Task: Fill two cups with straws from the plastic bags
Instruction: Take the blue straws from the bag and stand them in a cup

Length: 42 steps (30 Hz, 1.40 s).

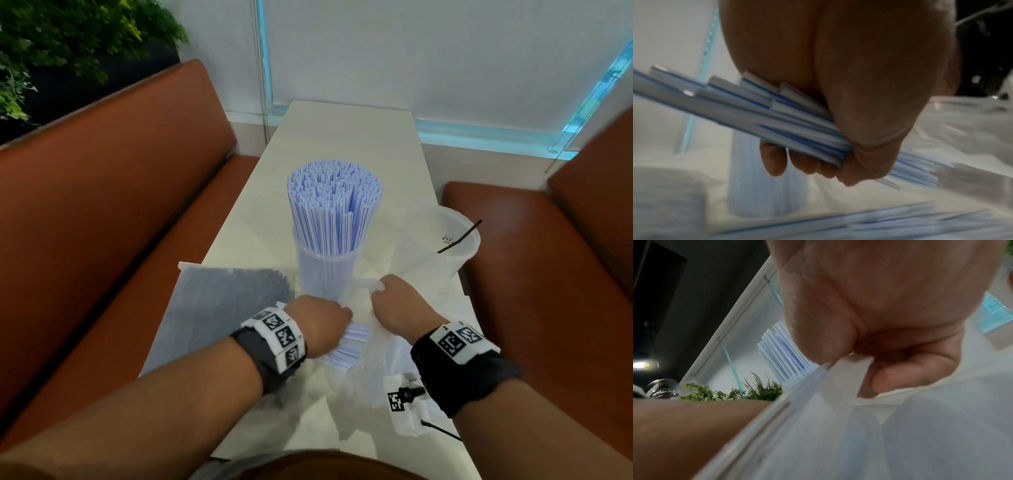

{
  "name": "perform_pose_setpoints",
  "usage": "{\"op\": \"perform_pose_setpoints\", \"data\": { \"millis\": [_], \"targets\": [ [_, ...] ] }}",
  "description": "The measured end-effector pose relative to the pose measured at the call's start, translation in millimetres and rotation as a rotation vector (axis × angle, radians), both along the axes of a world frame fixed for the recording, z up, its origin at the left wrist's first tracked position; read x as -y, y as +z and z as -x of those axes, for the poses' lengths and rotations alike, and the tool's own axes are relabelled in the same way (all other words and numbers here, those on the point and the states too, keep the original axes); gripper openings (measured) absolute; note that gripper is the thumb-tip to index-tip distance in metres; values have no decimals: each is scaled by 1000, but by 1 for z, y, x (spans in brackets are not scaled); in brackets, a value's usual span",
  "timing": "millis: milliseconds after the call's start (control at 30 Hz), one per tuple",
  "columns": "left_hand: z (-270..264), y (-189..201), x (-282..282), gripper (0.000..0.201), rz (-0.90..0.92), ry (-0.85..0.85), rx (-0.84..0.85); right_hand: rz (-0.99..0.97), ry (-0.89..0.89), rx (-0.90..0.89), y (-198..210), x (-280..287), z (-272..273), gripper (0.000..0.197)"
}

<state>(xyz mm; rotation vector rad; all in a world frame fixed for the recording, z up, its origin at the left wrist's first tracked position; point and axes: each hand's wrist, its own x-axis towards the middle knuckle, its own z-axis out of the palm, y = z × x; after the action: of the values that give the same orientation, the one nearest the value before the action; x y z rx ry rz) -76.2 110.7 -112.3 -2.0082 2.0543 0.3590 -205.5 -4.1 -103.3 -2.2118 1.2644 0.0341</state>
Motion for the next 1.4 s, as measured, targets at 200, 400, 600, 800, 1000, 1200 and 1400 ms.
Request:
{"op": "perform_pose_setpoints", "data": {
  "millis": [200,400,600,800,1000,1200,1400],
  "targets": [
    [-78,22,-43,15,108,99,18,-152,-192,240,-25,3,5,41],
    [-125,29,-79,8,174,262,-62,-155,-245,281,-33,0,3,44],
    [-111,28,-78,7,303,259,-192,-43,-327,800,10,-18,0,61],
    [-73,28,-45,23,349,164,-128,-250,-251,966,22,-34,-8,25],
    [-38,35,-18,16,502,118,-98,-323,-242,947,23,-35,-11,30],
    [-31,68,-13,12,640,248,-511,-676,-538,1201,34,-23,-8,44],
    [-10,134,-9,14,1138,325,-1642,-907,-600,1101,32,-37,-16,59]
  ]
}}
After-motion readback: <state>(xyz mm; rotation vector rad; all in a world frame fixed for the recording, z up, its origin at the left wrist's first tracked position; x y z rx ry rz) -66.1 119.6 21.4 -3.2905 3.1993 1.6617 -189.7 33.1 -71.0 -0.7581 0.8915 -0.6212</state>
